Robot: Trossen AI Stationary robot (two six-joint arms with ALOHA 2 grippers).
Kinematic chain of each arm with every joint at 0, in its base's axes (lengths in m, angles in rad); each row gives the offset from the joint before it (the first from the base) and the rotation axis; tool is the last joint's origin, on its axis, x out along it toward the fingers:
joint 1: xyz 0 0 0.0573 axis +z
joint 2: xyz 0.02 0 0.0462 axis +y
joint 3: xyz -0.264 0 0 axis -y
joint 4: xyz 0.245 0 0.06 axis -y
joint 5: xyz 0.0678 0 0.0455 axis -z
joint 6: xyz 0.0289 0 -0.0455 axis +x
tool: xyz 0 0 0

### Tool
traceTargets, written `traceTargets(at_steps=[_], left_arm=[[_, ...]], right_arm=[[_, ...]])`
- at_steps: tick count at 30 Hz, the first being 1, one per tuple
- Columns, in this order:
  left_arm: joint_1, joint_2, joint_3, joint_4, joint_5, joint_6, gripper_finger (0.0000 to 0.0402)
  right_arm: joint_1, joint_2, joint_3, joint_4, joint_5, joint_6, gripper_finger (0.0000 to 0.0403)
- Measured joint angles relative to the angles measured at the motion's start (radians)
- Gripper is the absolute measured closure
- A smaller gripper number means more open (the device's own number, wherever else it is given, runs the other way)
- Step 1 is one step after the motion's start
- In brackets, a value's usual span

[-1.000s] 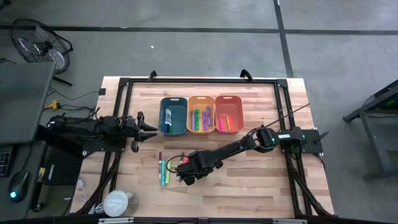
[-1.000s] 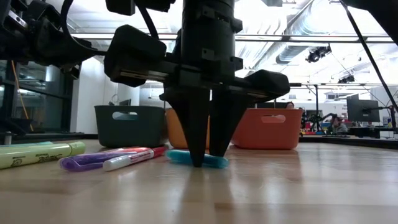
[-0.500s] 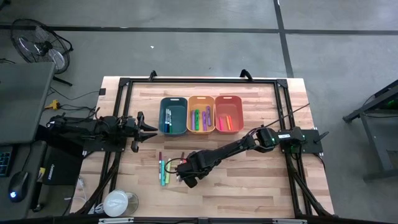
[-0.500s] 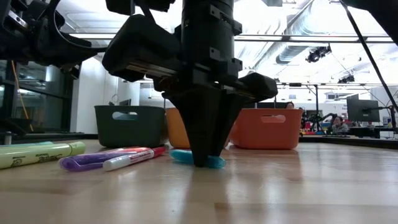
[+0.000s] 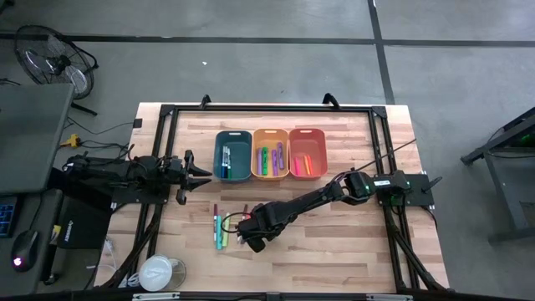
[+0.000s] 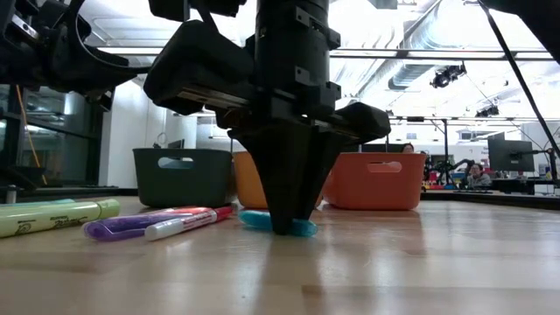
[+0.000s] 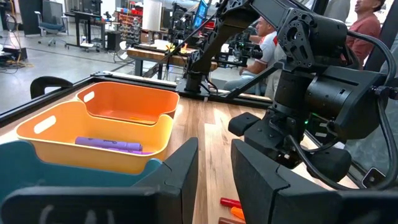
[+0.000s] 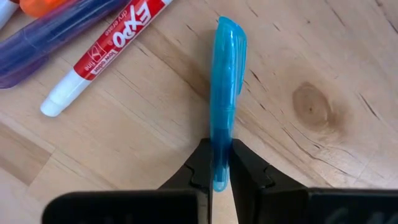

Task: Pick & Place Markers
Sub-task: Put the blue pen into the orange bin

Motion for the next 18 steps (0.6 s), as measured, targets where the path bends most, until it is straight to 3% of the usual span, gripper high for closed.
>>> traceTargets(at_steps=[18], left_arm=[[0.000,0.000,0.000,0.000,0.000,0.000,0.0308]], right_arm=[[-0.003,-0.080,-0.010,-0.102,0.063,0.020,0.0385]])
